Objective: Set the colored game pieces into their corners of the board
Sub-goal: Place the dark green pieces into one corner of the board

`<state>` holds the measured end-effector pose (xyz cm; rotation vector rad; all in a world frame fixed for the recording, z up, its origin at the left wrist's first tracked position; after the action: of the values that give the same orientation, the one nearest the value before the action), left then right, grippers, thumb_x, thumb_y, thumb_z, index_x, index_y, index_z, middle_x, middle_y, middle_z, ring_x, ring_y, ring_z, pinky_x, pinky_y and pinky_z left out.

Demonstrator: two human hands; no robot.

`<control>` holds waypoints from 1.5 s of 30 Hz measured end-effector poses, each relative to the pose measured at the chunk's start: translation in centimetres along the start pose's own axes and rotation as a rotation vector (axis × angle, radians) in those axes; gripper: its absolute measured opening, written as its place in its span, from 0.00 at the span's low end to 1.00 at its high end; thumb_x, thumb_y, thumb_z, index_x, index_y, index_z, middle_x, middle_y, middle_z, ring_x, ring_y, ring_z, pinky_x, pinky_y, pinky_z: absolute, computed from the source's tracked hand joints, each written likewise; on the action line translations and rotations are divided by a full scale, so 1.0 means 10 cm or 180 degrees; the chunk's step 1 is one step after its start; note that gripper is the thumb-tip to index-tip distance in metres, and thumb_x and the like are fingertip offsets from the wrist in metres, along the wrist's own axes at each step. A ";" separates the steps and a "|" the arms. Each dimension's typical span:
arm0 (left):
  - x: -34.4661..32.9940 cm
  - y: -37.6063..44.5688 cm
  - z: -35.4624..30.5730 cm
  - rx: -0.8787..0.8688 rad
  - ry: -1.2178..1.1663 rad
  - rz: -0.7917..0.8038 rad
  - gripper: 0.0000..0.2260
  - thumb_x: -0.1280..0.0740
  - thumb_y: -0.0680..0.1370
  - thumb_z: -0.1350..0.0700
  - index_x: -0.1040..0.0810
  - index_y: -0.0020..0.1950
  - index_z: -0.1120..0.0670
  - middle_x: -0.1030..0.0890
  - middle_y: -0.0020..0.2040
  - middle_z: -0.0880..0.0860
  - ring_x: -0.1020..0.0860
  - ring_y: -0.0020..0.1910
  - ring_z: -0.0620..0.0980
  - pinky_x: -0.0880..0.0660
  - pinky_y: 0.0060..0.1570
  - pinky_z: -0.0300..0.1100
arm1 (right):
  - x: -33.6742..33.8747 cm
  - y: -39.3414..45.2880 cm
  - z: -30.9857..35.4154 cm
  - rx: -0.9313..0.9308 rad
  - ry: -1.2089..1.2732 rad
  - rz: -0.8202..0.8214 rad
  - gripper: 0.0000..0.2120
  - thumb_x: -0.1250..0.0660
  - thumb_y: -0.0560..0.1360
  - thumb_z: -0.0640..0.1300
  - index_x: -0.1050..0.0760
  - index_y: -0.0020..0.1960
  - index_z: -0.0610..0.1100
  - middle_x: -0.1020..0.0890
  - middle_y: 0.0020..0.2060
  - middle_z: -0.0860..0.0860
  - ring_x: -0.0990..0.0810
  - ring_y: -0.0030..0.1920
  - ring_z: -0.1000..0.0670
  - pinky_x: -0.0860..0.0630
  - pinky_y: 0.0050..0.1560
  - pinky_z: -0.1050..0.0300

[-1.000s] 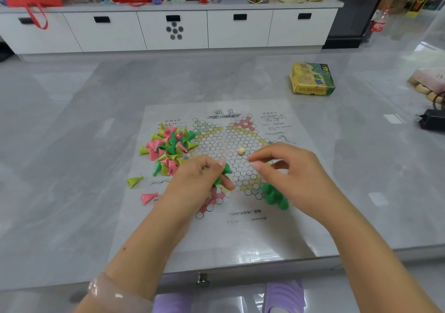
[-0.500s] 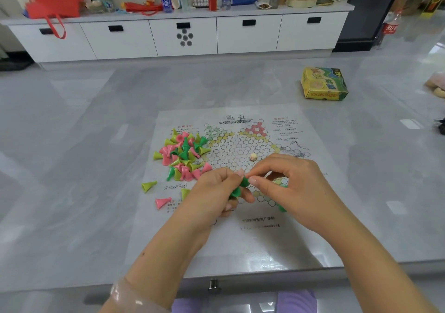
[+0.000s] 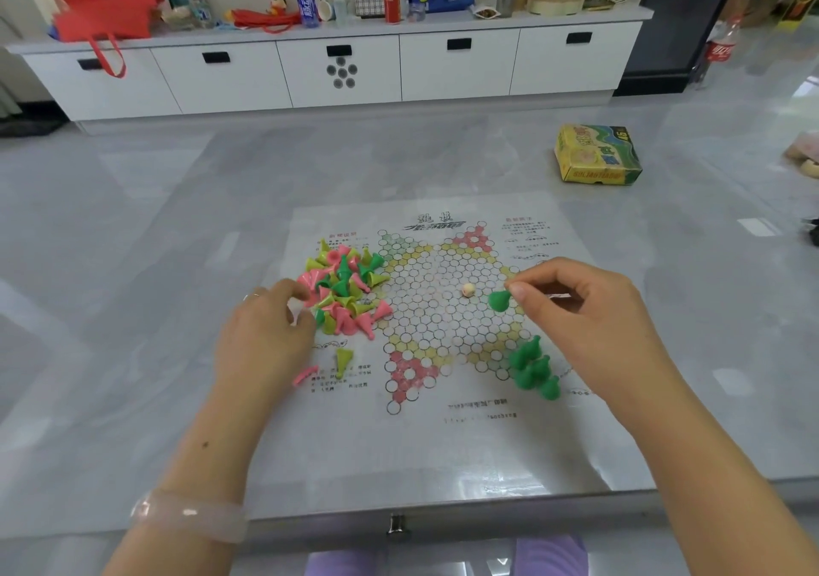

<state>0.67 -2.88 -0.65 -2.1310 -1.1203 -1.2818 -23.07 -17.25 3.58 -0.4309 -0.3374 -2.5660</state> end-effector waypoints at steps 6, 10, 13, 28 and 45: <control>-0.09 0.00 -0.03 -0.0257 0.0428 0.0148 0.10 0.37 0.76 0.56 0.24 0.56 0.49 0.29 0.45 0.51 0.28 0.48 0.52 0.35 0.41 0.42 | 0.00 0.04 -0.13 -0.0185 -0.0160 0.0111 0.05 0.32 0.72 0.42 0.21 0.38 0.49 0.19 0.42 0.57 0.22 0.44 0.57 0.28 0.44 0.65; -0.07 0.02 -0.01 -0.0175 0.0351 0.0036 0.02 0.37 0.75 0.58 0.25 0.46 0.53 0.25 0.43 0.52 0.30 0.43 0.52 0.37 0.38 0.42 | -0.04 0.03 -0.24 -0.0273 -0.0594 0.0445 0.03 0.31 0.71 0.44 0.20 0.39 0.48 0.21 0.50 0.56 0.25 0.53 0.57 0.32 0.57 0.59; -0.07 0.02 0.00 -0.0179 0.0201 0.0081 0.02 0.38 0.76 0.58 0.29 0.43 0.55 0.26 0.39 0.52 0.30 0.42 0.54 0.37 0.38 0.43 | -0.04 0.03 -0.28 -0.0309 -0.0781 0.0600 0.04 0.31 0.71 0.44 0.20 0.38 0.47 0.23 0.50 0.58 0.28 0.56 0.59 0.38 0.58 0.63; 0.08 -0.08 -0.16 -0.0213 -0.0875 -0.0160 0.06 0.43 0.78 0.58 0.29 0.50 0.50 0.19 0.42 0.61 0.26 0.36 0.56 0.32 0.34 0.41 | -0.17 -0.03 -0.31 -0.0216 -0.1448 0.1092 0.02 0.31 0.71 0.45 0.20 0.42 0.47 0.30 0.52 0.57 0.33 0.53 0.59 0.39 0.40 0.73; 0.08 -0.14 -0.22 -0.0233 -0.0893 -0.0177 0.05 0.42 0.78 0.57 0.27 0.47 0.50 0.19 0.39 0.57 0.29 0.29 0.48 0.35 0.29 0.39 | -0.19 -0.05 -0.30 -0.0187 -0.1529 0.1149 0.03 0.31 0.71 0.46 0.21 0.40 0.48 0.28 0.45 0.58 0.32 0.49 0.57 0.41 0.41 0.82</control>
<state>-1.41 -3.22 1.05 -2.4056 -1.2683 -1.0848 -22.48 -16.96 0.08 -1.0343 -0.3162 -2.1034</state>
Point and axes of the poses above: each hand's wrist, its own y-axis towards the middle knuckle, its own x-axis out of the back of the hand, z = x × y, the point moved 7 cm from there along y, towards the middle knuckle
